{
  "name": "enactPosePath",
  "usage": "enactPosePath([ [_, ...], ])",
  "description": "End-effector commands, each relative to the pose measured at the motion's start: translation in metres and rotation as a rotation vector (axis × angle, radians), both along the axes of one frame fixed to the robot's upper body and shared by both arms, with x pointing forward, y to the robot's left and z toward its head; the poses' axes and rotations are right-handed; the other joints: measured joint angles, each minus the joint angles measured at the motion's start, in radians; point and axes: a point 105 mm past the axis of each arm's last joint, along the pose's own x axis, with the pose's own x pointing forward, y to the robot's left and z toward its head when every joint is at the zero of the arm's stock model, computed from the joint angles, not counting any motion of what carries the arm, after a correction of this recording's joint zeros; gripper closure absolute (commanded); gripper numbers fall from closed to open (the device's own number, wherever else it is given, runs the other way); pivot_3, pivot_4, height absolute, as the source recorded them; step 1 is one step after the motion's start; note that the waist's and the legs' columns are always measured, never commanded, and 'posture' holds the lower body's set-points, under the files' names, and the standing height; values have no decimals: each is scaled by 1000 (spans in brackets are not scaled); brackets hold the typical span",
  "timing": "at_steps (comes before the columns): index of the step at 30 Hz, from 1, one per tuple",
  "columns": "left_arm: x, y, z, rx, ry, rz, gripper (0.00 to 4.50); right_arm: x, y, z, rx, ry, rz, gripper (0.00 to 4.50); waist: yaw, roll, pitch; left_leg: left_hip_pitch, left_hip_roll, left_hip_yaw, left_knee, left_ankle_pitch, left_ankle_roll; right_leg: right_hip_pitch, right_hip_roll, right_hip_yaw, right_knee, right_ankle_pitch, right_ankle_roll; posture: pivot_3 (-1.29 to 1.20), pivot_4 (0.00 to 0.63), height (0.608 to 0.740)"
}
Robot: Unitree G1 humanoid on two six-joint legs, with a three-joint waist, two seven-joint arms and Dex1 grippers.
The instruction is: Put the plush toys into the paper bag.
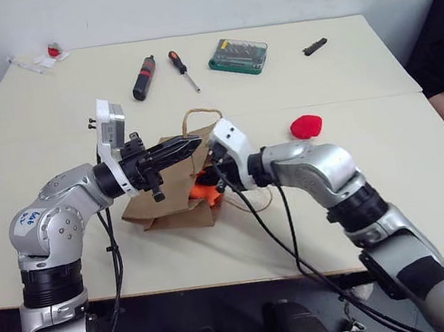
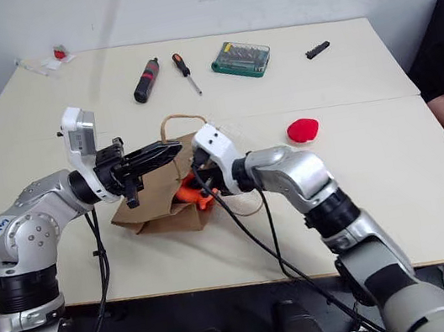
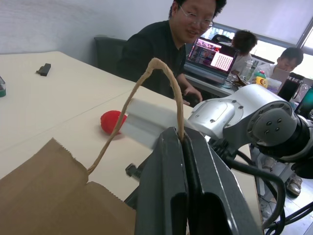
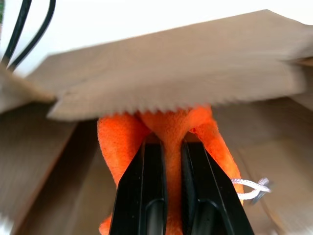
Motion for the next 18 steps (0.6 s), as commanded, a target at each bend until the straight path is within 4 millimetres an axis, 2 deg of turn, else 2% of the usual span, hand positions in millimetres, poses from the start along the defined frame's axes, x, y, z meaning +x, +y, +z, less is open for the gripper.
enactPosePath([
  [1, -6, -2, 13, -10, -68, -12, 4500, 13, 9, 9, 66, -47, -48, 4486, -1, 0, 0, 0, 0, 0, 0, 0, 0, 0, 0, 0, 0, 0, 0, 0, 150, 740],
  [4, -4, 0, 13, -11, -71, 3, 4500, 20, 12, 12, 149, -16, -99, 4486, -2, 0, 0, 0, 0, 0, 0, 0, 0, 0, 0, 0, 0, 0, 0, 0, 150, 740],
  [8, -1, 7, 17, -18, -73, 36, 4500, 18, 9, 23, 263, 58, -99, 3251, -1, 0, 0, 0, 0, 0, 0, 0, 0, 0, -1, -1, 1, 0, 0, 0, 150, 740],
  [11, 3, 12, 18, -15, -77, 61, 4500, 9, -3, 41, 328, 65, -87, 2199, -2, 0, 0, 0, 0, 0, 0, 0, 0, 0, -1, -1, 1, 0, 0, 0, 150, 740],
  [14, 7, 17, 21, -21, -79, 84, 4500, -4, -21, 52, 358, 65, -84, 1234, 0, 1, 0, 0, 0, -1, 0, 0, 0, 0, -1, -1, 1, 0, 0, 0, 150, 740],
  [17, 9, 21, 23, -27, -76, 103, 4500, -24, -63, 57, 336, 15, -143, 233, 7, 0, 0, -1, -1, -2, 0, 0, 0, 0, -2, -2, 1, 0, 0, 0, 150, 740],
  [18, 9, 22, 23, -26, -77, 104, 4500, -31, -79, 56, 311, -15, -174, 27, 8, 0, 0, -1, -1, -4, 0, 0, 0, 0, -2, -3, 1, 0, 0, 0, 150, 740],
])
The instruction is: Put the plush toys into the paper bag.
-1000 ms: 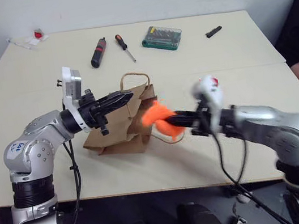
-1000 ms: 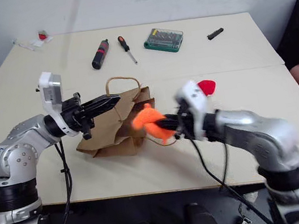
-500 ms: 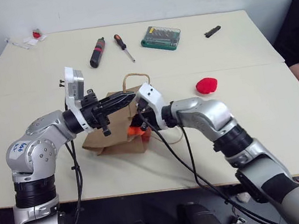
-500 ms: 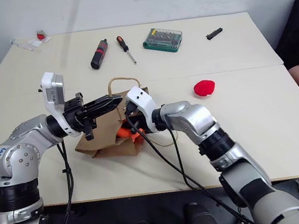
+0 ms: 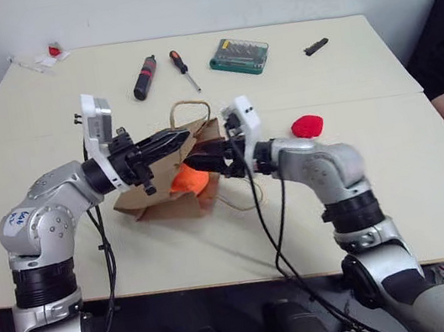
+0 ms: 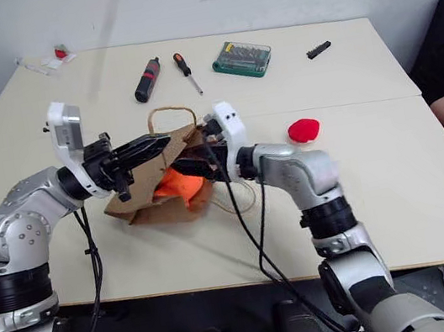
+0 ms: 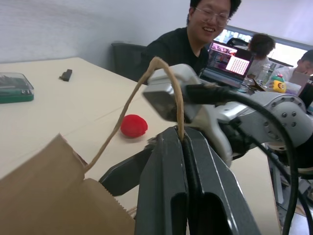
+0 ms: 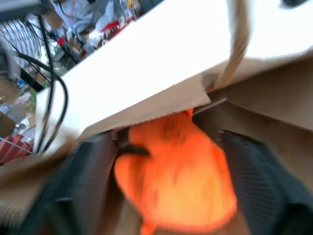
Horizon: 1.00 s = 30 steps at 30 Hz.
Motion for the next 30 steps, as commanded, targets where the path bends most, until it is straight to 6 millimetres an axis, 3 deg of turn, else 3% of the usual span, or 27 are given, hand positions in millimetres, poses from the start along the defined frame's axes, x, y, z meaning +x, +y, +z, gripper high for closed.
enactPosePath([
  [1, -1, 7, 12, -8, -49, 28, 4500, -27, -51, 15, -45, -104, -91, 27, 3, 0, 0, 0, 0, 0, 0, 0, 1, 0, 0, 0, 0, 0, 0, 0, 150, 740],
  [7, -2, 8, 12, -3, -49, 27, 4500, -77, -162, -10, -267, -127, -460, 27, 20, 0, 0, 0, -1, 1, -1, -1, 2, 1, 0, 0, -3, 0, 0, 0, 150, 740],
  [10, -2, 8, 12, -6, -52, 32, 4500, -101, -208, -32, -359, -31, -639, 27, 21, 0, 0, 2, 0, 5, -1, -1, 1, 2, 1, 3, -4, 0, 0, 0, 150, 740],
  [12, -2, 8, 12, -7, -50, 32, 4500, -109, -226, -34, -345, -1, -722, 27, 19, 0, 0, 4, 0, 6, -1, 0, 0, 3, 2, 5, -3, 0, 1, 0, 150, 740],
  [15, -2, 7, 11, -4, -43, 26, 4500, -110, -233, -30, -343, -16, -755, 27, 16, 0, 0, 5, 0, 7, -1, 0, 0, 3, 3, 7, -2, 0, 1, 0, 150, 740],
  [18, 0, 4, 10, -3, -39, 20, 4500, -86, -227, -20, -320, -74, -755, 27, 13, 0, 0, 5, 1, 7, -1, 0, 0, 3, 4, 7, -2, 0, 1, 0, 150, 740],
  [21, 2, 0, 12, -12, -44, 16, 4500, -47, -219, -14, -303, -117, -766, 27, 13, 0, 0, 5, 0, 7, 0, 0, 0, 3, 4, 7, -2, 0, 1, 0, 150, 740],
  [26, 1, -4, 15, -13, -52, 3, 4500, 29, -225, -17, -313, -117, -938, 27, 15, 1, 0, 3, 0, 7, 0, 1, -1, 1, 4, 6, -2, 0, 1, 0, 150, 740],
  [30, 0, -2, 15, -13, -54, 9, 4500, 71, -204, -24, -211, -23, -947, 27, 14, 1, 1, 2, 1, 7, 0, 1, -1, 0, 4, 6, -3, 0, 1, 0, 150, 740],
])
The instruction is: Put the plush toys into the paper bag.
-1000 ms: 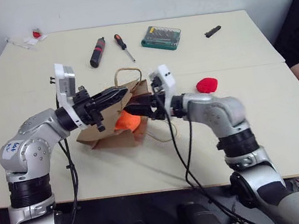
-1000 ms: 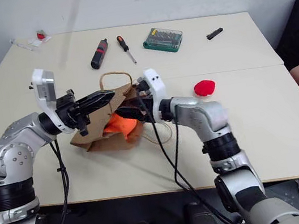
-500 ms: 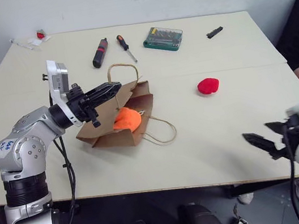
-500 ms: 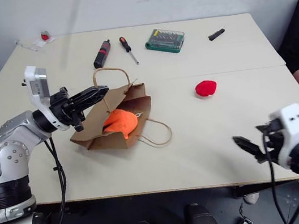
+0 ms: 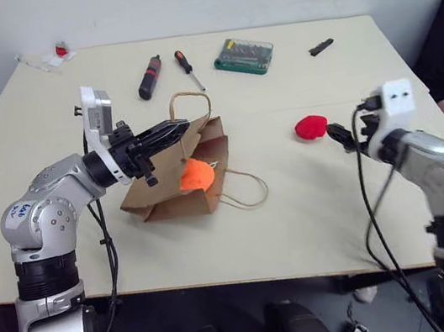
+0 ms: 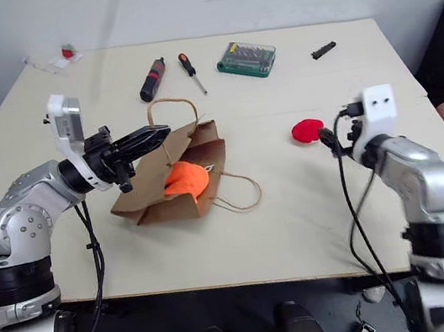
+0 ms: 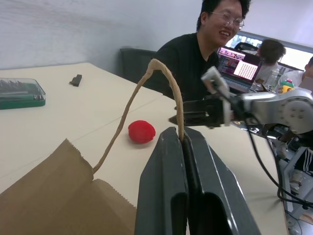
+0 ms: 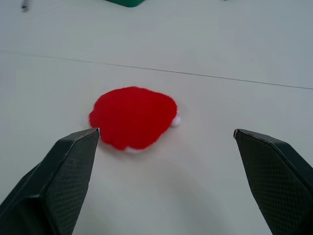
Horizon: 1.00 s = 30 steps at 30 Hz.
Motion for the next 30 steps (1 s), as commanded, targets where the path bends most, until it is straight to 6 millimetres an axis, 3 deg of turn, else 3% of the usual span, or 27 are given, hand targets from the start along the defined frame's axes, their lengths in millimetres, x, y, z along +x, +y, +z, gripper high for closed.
enactPosePath([
  [1, -5, 3, 11, -4, -50, 7, 4500, 30, 13, -3, 98, 13, -30, 27, -2, 0, 0, 0, 0, 0, 0, 0, 0, 0, 0, 0, 0, 0, 0, 0, 150, 740],
  [3, -7, 2, 9, -2, -50, 8, 4500, 46, 28, -10, 156, 40, -32, 27, -12, 0, 0, 0, 0, 0, 0, 0, 0, 0, 0, 0, 0, 0, 0, 0, 150, 740],
  [7, -9, 1, 8, -3, -48, 10, 4500, 61, 44, -22, 192, 62, -40, 1247, -27, 1, 0, 0, 0, 0, 0, 0, 0, 0, -1, -1, 1, 0, 0, 0, 150, 740],
  [13, -9, 5, 7, 2, -41, 20, 4500, 65, 50, -24, 162, 38, -16, 3360, -29, 1, 0, 0, 0, -1, 0, 0, 0, 0, -1, -1, 1, 0, 0, 0, 150, 740],
  [17, -9, 9, 8, 8, -34, 31, 4500, 56, 55, -6, 136, -55, 112, 4233, -28, 1, 0, 0, 0, -1, 0, 0, 0, 0, -1, -1, 1, 0, 0, 0, 150, 740],
  [19, -8, 11, 8, 14, -31, 31, 4500, 44, 71, 2, 132, -81, 246, 4289, -28, 1, 0, 0, 0, -1, -1, 0, -1, 0, -1, -1, 1, 0, 0, 0, 150, 740],
  [25, -10, 11, 10, 21, -35, 17, 4500, -24, 156, 17, 208, -20, 748, 4289, -28, 1, 1, 0, 1, -2, -1, 0, -1, 0, -1, -1, 1, 0, 0, 0, 150, 740],
  [30, -13, 5, 8, 19, -39, -8, 4500, -36, 213, 26, 191, -1, 898, 4289, -26, 1, 1, 0, 1, -2, 0, 0, -1, 0, -1, -2, 1, 0, 0, 0, 150, 740],
])
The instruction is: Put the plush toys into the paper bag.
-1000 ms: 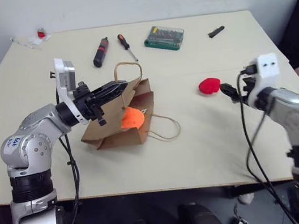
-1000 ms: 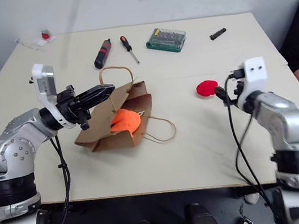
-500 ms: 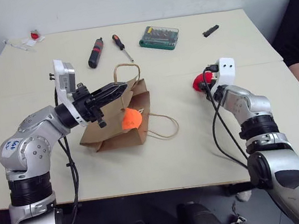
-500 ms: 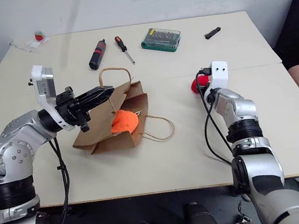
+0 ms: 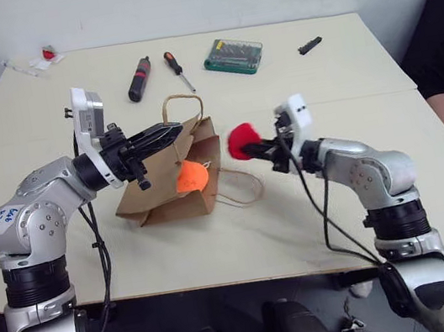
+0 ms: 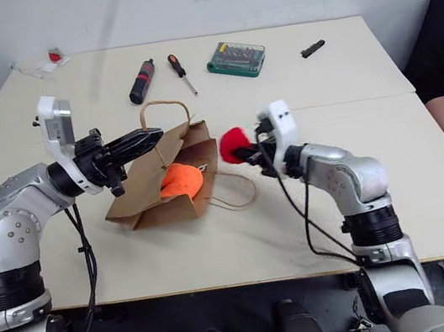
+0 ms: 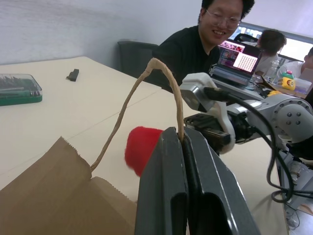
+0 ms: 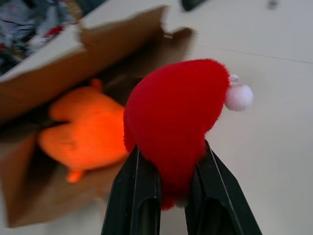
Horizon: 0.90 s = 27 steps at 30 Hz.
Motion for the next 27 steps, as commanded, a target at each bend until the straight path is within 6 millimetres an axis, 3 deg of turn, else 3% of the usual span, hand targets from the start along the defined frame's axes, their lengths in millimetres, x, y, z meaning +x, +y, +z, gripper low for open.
enactPosePath([
  [1, -7, -6, 10, -10, -45, -41, 4500, -1, 41, 14, -38, -49, 91, 4289, -1, 0, 0, 0, 0, 0, 0, 0, 0, 0, 0, 0, 0, 0, 0, 0, 150, 740],
  [8, -11, -12, 8, -3, -55, -67, 4500, 36, 80, 0, -67, 29, 25, 4289, 2, 0, 0, -1, -1, -1, 0, 0, 1, 0, -2, -2, 1, 0, 0, 0, 150, 740],
  [12, -12, -14, 6, 1, -64, -72, 4500, 33, 94, -1, -65, 35, 68, 4289, -2, 0, 0, -1, -2, -1, 0, -1, 1, 0, -2, -3, 1, 0, 0, 0, 150, 740],
  [19, -11, -11, 5, -2, -73, -54, 4500, 24, 114, -26, -110, 70, 122, 4289, -22, 0, 0, -1, -1, -1, 0, -1, 1, 0, -2, -3, 1, 0, 0, 0, 150, 740],
  [21, -10, -9, 5, -4, -74, -40, 4500, 29, 114, -25, -84, 69, 88, 3556, -24, 0, 0, 0, -1, -1, -1, -1, 1, 0, -2, -3, 1, 0, 0, 0, 150, 740],
  [22, -10, -8, 4, -4, -74, -35, 4500, 31, 114, -23, -67, 70, 74, 3444, -25, 0, 0, 0, -1, -1, -1, -1, 1, -1, -2, -3, 1, 0, 0, 0, 150, 740],
  [27, -9, -1, 4, -10, -70, -8, 4500, 34, 109, -9, 1, 34, 66, 1567, -22, 0, 0, -1, -1, -2, -1, -1, 0, -1, -2, -4, 1, 0, 0, 0, 150, 740],
])
